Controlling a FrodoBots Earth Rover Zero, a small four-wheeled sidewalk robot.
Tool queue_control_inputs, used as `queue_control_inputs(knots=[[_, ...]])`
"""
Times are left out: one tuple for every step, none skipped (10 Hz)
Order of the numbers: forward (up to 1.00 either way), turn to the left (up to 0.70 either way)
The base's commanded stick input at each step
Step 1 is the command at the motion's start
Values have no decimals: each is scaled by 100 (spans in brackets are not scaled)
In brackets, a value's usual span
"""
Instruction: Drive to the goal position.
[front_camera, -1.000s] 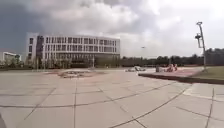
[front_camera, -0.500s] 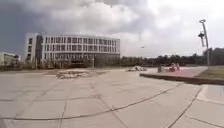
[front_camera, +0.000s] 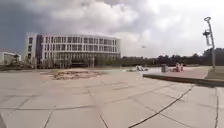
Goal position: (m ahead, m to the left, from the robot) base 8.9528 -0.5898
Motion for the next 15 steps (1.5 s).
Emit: queue_control_inputs(knots=[[100,-39],[100,-36],[100,0],[100,0],[100,0],[100,0],[100,0],[100,0],[100,0],[100,0],[100,0],[100,0],[100,0],[100,0],[100,0]])
